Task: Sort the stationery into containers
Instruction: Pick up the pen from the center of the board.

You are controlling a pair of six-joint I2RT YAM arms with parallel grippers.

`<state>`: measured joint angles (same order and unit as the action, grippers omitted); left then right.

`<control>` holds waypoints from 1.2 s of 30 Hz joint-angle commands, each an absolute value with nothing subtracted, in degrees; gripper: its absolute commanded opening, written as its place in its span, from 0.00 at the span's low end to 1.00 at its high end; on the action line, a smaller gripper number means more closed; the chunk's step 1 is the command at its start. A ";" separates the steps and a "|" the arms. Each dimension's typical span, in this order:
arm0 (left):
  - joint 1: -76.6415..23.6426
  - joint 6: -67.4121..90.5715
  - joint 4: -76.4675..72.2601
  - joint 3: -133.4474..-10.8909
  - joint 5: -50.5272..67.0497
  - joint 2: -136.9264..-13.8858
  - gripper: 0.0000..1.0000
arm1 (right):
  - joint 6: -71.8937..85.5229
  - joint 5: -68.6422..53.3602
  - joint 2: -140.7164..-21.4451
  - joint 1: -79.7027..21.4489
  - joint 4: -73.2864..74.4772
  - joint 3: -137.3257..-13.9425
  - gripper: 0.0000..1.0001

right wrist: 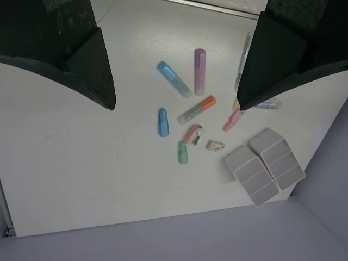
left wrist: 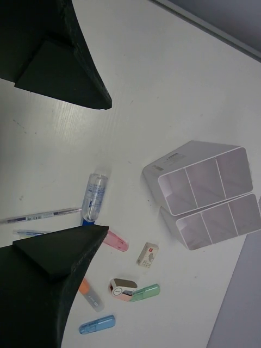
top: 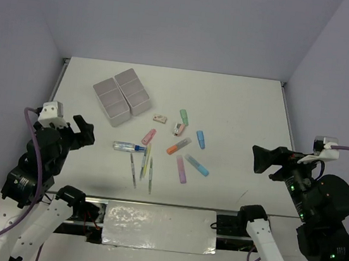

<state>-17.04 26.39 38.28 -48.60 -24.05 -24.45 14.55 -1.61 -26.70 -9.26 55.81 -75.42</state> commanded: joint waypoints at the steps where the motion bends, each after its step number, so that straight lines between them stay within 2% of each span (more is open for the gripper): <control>1: -17.14 27.69 37.00 -49.04 -25.75 -22.59 0.99 | 15.03 1.30 -25.58 -9.76 55.64 -75.15 1.00; 4: -17.14 27.86 36.91 -48.78 -26.10 -21.53 0.99 | 15.38 0.71 -24.09 -9.76 54.67 -74.80 1.00; 9: -17.23 28.12 37.27 -49.22 -26.46 -22.59 0.99 | 18.36 -7.98 -24.08 -9.67 50.28 -71.99 1.00; 11: -17.05 27.95 37.18 -49.13 -26.37 -23.11 0.99 | 22.30 -17.16 -27.23 -9.67 46.96 -69.09 1.00; 14: -16.26 28.30 37.44 -49.22 -26.54 -23.90 0.99 | 27.85 -22.67 -33.73 -10.63 41.68 -62.94 1.00; 16: -15.47 28.48 37.79 -49.31 -26.81 -24.43 0.99 | 30.57 -13.93 -37.42 -15.18 40.61 -60.40 0.99; 17: -15.29 28.56 37.88 -49.22 -26.98 -24.52 0.99 | 31.63 -2.40 -38.66 -24.95 40.00 -60.12 0.99; 18: -15.29 28.56 37.88 -49.22 -26.98 -24.70 0.99 | 32.95 3.46 -42.07 -30.96 39.99 -60.12 1.00; 19: -15.29 28.56 37.88 -49.31 -26.81 -24.78 0.99 | 34.96 8.39 -44.45 -41.99 40.86 -60.99 1.00; 20: -15.29 28.39 37.79 -49.22 -26.72 -24.79 0.99 | 36.98 16.70 -51.26 -46.71 43.31 -63.52 1.00; 24: -15.12 28.30 37.70 -49.22 -26.28 -25.31 0.99 | 42.43 26.43 -70.33 -59.84 47.98 -71.43 1.00; 28: -15.12 28.13 37.71 -49.22 -25.76 -25.49 0.99 | 46.05 26.11 -81.63 -66.09 41.15 -72.42 0.98; 32: -15.12 27.77 37.53 -49.13 -24.96 -24.70 0.99 | 47.37 25.49 -92.09 -69.60 41.04 -76.72 0.86; 33: -15.20 27.69 37.27 -48.96 -24.87 -24.26 0.99 | 47.11 25.14 -95.76 -70.31 41.39 -78.90 0.76; 35: -15.21 27.60 37.18 -48.87 -24.44 -23.91 0.99 | 46.76 23.04 -99.64 -70.31 41.22 -80.24 0.62; 36: -15.21 27.60 37.26 -48.87 -24.35 -23.56 0.99 | 46.24 22.07 -100.28 -70.40 40.09 -80.07 0.61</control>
